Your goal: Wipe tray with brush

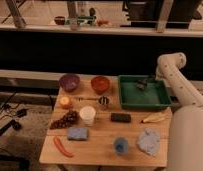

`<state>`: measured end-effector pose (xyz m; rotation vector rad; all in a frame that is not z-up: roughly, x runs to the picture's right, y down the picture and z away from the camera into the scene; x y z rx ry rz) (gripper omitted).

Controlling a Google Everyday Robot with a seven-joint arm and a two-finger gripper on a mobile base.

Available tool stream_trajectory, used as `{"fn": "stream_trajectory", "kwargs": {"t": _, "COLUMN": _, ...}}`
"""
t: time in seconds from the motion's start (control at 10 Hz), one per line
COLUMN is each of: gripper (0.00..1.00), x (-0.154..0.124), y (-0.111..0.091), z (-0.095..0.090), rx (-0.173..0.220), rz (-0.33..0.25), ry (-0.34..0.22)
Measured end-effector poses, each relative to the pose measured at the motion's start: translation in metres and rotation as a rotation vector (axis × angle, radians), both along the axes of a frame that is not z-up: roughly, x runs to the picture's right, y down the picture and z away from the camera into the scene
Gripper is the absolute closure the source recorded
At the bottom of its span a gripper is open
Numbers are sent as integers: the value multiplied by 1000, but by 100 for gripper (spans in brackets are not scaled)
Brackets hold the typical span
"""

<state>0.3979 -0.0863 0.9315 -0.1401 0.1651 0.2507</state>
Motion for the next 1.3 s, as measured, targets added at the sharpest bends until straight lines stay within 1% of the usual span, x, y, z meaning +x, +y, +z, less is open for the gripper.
{"fn": "stream_trajectory", "kwargs": {"t": 0.1, "gripper": 100, "x": -8, "y": 10, "z": -6, "rx": -5, "rz": -1, "ry": -22}}
{"fn": "stream_trajectory", "kwargs": {"t": 0.3, "gripper": 100, "x": -19, "y": 34, "z": -24, "rx": -18, "rz": 1, "ry": -71}}
{"fn": "stream_trajectory", "kwargs": {"t": 0.5, "gripper": 100, "x": -35, "y": 50, "z": -39, "rx": -25, "rz": 5, "ry": -123}}
{"fn": "stream_trajectory", "kwargs": {"t": 0.7, "gripper": 100, "x": -42, "y": 57, "z": -49, "rx": -30, "rz": 4, "ry": -159}}
{"fn": "stream_trajectory", "kwargs": {"t": 0.9, "gripper": 100, "x": -41, "y": 68, "z": -64, "rx": -34, "rz": 2, "ry": -177}}
{"fn": "stream_trajectory", "kwargs": {"t": 1.1, "gripper": 100, "x": -44, "y": 70, "z": -71, "rx": -35, "rz": 4, "ry": -188}}
{"fn": "stream_trajectory", "kwargs": {"t": 1.3, "gripper": 100, "x": -22, "y": 73, "z": -78, "rx": -37, "rz": 12, "ry": -155}}
